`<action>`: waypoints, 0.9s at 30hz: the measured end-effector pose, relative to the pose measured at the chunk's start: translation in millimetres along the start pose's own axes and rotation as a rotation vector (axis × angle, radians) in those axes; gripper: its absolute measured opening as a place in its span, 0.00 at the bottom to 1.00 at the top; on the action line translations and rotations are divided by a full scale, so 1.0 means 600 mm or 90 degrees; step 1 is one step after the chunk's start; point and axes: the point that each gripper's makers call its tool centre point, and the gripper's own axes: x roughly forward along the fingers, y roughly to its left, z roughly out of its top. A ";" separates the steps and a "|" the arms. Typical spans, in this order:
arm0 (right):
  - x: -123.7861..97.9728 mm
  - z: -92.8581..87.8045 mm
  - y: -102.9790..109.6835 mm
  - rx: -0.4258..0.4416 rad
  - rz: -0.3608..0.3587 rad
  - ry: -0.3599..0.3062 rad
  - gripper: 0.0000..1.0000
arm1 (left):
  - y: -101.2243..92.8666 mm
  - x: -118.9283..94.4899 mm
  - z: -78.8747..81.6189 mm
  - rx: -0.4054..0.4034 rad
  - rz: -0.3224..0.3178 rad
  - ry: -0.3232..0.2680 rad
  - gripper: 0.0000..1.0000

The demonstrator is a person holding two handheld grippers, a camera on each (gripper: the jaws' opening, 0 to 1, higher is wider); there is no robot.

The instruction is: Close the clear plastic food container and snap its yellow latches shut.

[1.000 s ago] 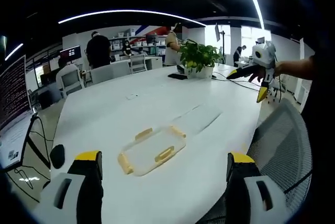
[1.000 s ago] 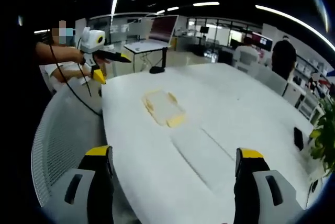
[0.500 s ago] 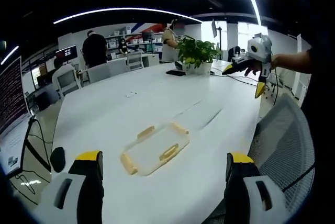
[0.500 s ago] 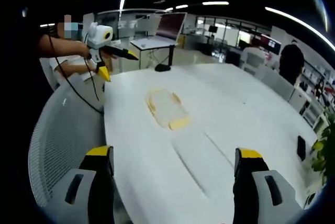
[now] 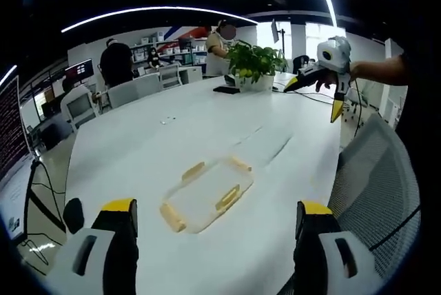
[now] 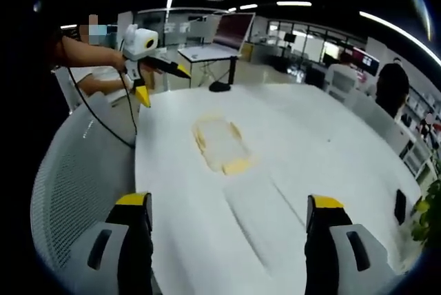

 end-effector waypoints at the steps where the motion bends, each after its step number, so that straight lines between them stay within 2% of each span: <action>1: 0.005 0.001 -0.002 -0.003 0.003 0.001 0.90 | 0.001 0.002 -0.001 0.001 -0.002 0.001 0.92; 20: 0.060 0.010 -0.018 -0.049 0.041 0.024 0.83 | 0.030 0.045 -0.017 0.047 -0.058 0.045 0.86; 27: 0.084 0.012 -0.020 -0.069 0.058 0.034 0.81 | 0.039 0.057 -0.030 0.074 -0.083 0.069 0.80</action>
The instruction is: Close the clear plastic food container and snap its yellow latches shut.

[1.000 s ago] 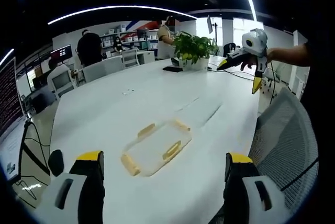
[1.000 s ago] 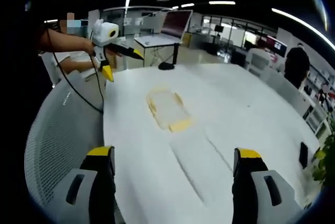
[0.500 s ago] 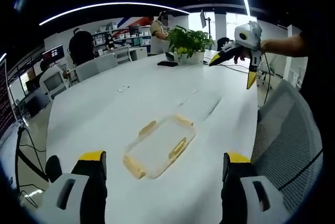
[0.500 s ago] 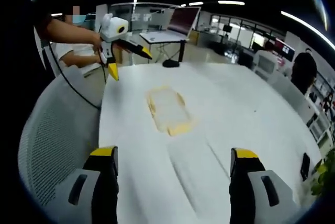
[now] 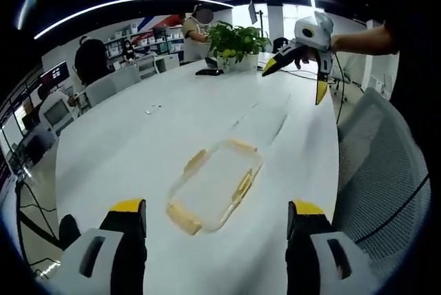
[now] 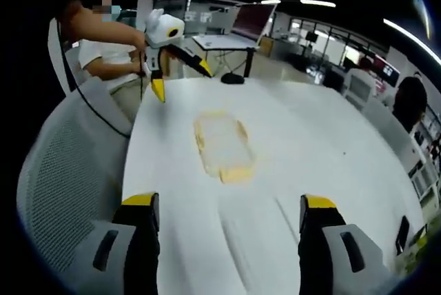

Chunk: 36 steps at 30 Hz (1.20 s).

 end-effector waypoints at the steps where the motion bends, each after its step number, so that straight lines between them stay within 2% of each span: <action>1: 0.003 0.001 0.000 -0.001 0.002 0.001 0.81 | 0.001 0.001 -0.001 0.004 -0.003 0.003 0.79; 17: 0.052 0.008 -0.012 -0.013 0.027 0.018 0.74 | 0.025 0.026 -0.032 0.045 -0.042 0.056 0.68; 36: 0.110 0.008 -0.013 -0.037 0.073 0.050 0.68 | 0.059 0.064 -0.053 0.096 -0.092 0.100 0.54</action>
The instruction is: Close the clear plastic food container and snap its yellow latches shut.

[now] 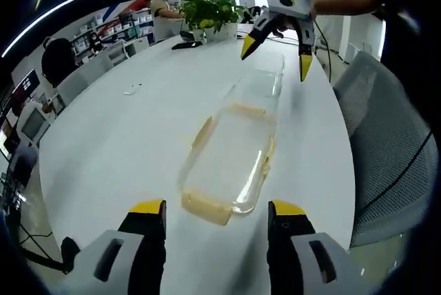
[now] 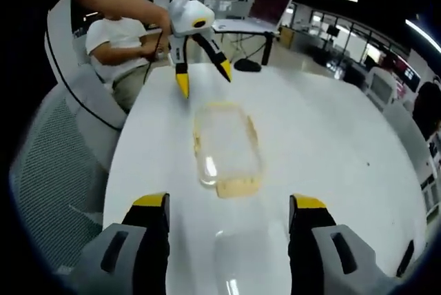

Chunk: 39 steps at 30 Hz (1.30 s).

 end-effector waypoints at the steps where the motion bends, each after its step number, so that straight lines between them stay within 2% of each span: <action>1: 0.003 0.000 0.000 -0.001 0.002 0.002 0.67 | 0.002 0.002 -0.001 0.004 -0.004 0.003 0.53; 14: 0.050 -0.004 -0.006 -0.019 0.031 0.028 0.60 | 0.014 0.020 -0.015 0.034 -0.036 0.024 0.43; 39: 0.106 -0.024 -0.021 -0.035 0.061 0.092 0.51 | 0.022 0.053 -0.035 0.101 -0.109 0.067 0.39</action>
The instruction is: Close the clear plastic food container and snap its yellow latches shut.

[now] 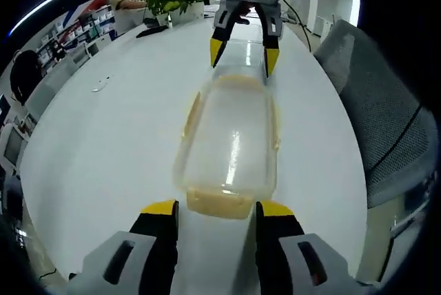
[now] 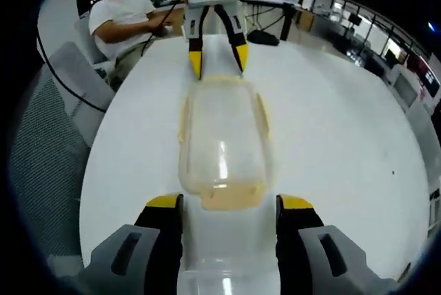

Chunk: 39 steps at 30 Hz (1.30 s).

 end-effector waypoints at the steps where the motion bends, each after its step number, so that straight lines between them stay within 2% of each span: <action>1: 0.002 0.000 -0.001 0.003 0.002 0.002 0.50 | 0.000 0.001 0.000 0.002 -0.004 0.001 0.39; 15: 0.020 0.000 -0.004 -0.005 0.027 0.019 0.47 | -0.009 0.016 -0.001 0.027 -0.057 0.022 0.38; 26: 0.024 0.001 -0.001 -0.004 0.057 0.024 0.46 | -0.007 0.020 -0.003 0.042 -0.072 0.022 0.35; 28: 0.025 0.000 0.001 -0.016 0.067 0.028 0.46 | -0.008 0.020 -0.002 0.046 -0.074 0.023 0.35; 30: 0.031 -0.017 0.005 -0.049 0.076 0.063 0.45 | -0.009 0.021 0.000 0.047 -0.075 0.020 0.35; 31: 0.035 -0.017 0.009 -0.040 0.073 0.058 0.45 | -0.009 0.021 0.000 0.046 -0.075 0.019 0.34; 32: 0.036 -0.011 0.004 -0.073 0.075 0.049 0.45 | -0.009 0.022 0.001 0.047 -0.075 0.017 0.34; 33: 0.037 -0.009 -0.001 -0.028 0.063 0.046 0.44 | -0.010 0.021 0.000 0.046 -0.076 0.018 0.34; 34: 0.034 -0.012 -0.004 -0.018 0.063 0.050 0.42 | -0.010 0.022 0.001 0.048 -0.076 0.017 0.35; 35: 0.034 -0.014 -0.003 -0.035 0.066 0.050 0.41 | -0.009 0.022 0.000 0.047 -0.076 0.017 0.35; 39: 0.035 -0.014 -0.007 -0.040 0.063 0.052 0.39 | -0.010 0.025 0.002 0.052 -0.077 0.015 0.35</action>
